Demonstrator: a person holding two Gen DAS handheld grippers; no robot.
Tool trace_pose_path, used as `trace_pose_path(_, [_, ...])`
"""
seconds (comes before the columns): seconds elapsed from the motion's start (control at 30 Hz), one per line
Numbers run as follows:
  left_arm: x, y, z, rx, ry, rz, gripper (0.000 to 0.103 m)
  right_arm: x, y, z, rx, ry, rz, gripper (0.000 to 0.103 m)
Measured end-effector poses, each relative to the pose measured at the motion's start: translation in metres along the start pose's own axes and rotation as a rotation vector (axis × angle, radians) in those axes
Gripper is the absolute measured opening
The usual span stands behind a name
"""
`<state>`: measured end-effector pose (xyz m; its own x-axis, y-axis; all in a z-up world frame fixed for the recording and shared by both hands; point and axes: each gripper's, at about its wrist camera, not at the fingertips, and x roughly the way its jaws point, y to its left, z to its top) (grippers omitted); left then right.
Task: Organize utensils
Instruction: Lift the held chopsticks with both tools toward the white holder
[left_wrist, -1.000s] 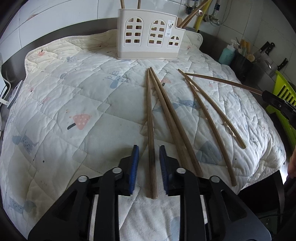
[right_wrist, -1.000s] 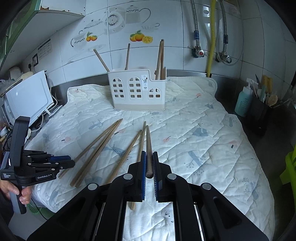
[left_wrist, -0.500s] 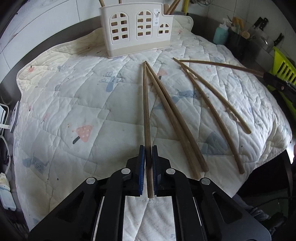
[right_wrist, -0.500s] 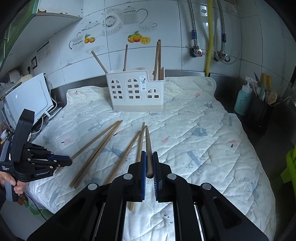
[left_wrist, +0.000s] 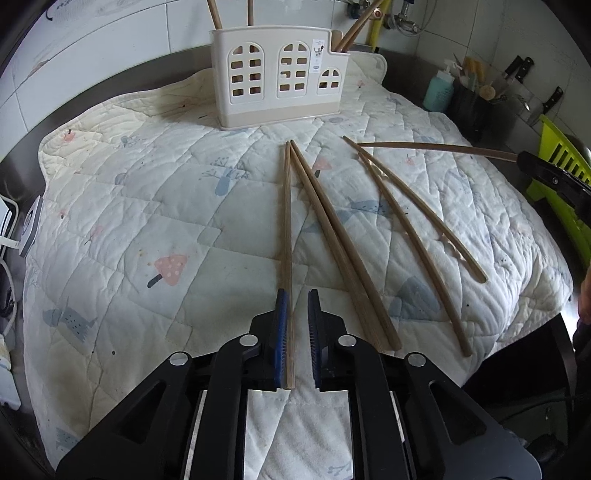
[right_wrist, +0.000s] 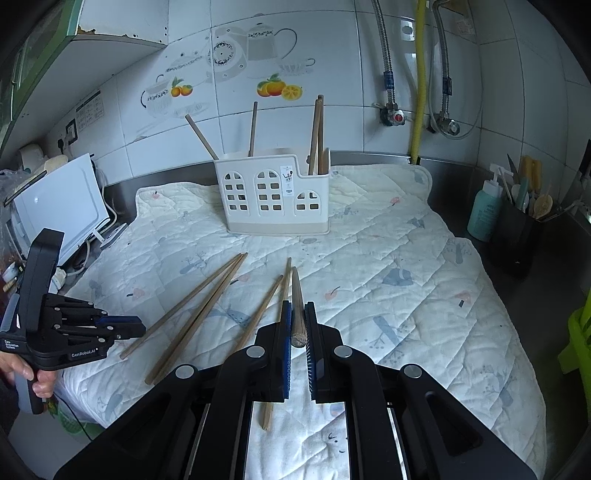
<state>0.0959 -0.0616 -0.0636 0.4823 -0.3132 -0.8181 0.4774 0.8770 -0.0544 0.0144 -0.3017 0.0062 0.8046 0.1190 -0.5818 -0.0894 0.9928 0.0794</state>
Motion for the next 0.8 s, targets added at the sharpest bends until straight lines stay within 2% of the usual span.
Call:
trace_pose_path(0.1, [0.007, 0.000, -0.003, 0.012, 0.027, 0.006, 0.022, 0.000, 0.000, -0.001, 0.000, 0.003, 0.001, 0.007])
trace_pose_path(0.27, [0.017, 0.002, -0.008, 0.029, 0.058, -0.001, 0.021, 0.001, 0.000, -0.001, -0.001, 0.003, 0.000, 0.007])
trace_pose_path(0.3, [0.018, 0.001, -0.007, 0.040, 0.059, 0.000, 0.020, 0.001, 0.000, -0.001, -0.001, 0.003, 0.000, 0.007])
trace_pose_path(0.43, [0.019, 0.001, -0.002, 0.050, 0.067, 0.004, 0.006, 0.001, 0.000, -0.001, 0.001, 0.003, 0.001, 0.007])
trace_pose_path(0.6, [0.016, 0.007, 0.003, 0.020, 0.046, -0.010, 0.005, 0.001, 0.000, 0.000, -0.002, 0.001, 0.000, 0.007])
trace_pose_path(0.8, [-0.006, 0.011, 0.011, -0.017, -0.047, -0.009, 0.005, -0.003, -0.001, 0.007, -0.001, -0.023, 0.008, 0.007])
